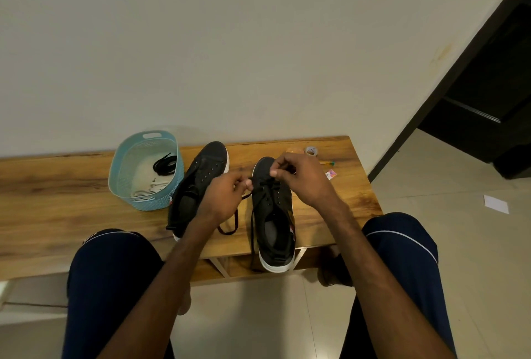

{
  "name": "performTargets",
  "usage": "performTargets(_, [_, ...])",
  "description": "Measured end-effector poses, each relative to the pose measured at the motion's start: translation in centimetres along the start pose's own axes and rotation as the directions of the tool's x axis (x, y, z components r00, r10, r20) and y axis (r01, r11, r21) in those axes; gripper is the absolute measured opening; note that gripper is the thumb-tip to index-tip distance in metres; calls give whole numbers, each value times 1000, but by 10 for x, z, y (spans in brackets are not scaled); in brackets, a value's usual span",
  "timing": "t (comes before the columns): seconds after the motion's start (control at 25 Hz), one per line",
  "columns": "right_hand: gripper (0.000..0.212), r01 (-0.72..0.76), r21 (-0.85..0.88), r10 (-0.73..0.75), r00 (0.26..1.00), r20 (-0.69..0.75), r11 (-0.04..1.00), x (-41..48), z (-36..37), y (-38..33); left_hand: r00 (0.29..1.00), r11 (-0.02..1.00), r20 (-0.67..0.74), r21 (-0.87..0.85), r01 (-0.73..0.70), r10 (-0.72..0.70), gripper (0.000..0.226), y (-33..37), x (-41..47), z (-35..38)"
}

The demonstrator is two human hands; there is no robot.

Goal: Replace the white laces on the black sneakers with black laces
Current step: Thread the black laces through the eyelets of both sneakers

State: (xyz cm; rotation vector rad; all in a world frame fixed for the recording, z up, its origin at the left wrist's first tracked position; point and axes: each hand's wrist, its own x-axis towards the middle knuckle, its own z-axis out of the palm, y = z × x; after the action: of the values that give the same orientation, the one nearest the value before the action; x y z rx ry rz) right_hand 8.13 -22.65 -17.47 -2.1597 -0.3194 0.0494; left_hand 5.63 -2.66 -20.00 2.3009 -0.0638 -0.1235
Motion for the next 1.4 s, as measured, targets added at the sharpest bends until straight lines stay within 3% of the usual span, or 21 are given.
performTargets(0.08, [12,-32,32,32,999,-24,999,1,-4,5,998,994,-48,104,34,-29,19,-7,2,-7])
performTargets(0.16, [19,-47,40,47,999,-2,998,1,-2,4,1000,993,-10,117,27,-26,17,-8,2,-5])
performTargets(0.32, [17,15,26,-15,1000,7,1000,-1,9,-2,995,990,58,-118,-74,82,29,4,0,9])
performTargets(0.48, [21,46,-22,-45,999,23,999,-2,18,-6,997,974,-13,-212,-75,74,17,7,4,18])
performTargets(0.6, [16,-92,-79,92,996,2,993,1,18,5,992,990,-127,-135,-31,14,11,3,7,21])
performTargets(0.72, [36,-287,-310,355,915,189,906,-1,19,20,981,999,-194,-37,14,-21,10,-1,10,28])
performTargets(0.8, [51,-316,-375,430,859,278,872,-5,26,25,982,998,-184,31,57,-51,8,-2,11,38])
performTargets(0.88, [54,-321,-381,438,856,275,867,-6,31,28,985,993,-152,67,97,-86,8,-2,12,50])
performTargets(1.04, [28,-357,-317,441,861,252,878,-4,28,32,990,987,-102,118,109,-97,8,3,14,68])
performTargets(1.4, [39,-445,-230,493,839,231,865,-1,26,44,995,966,-70,244,81,-65,11,9,21,75])
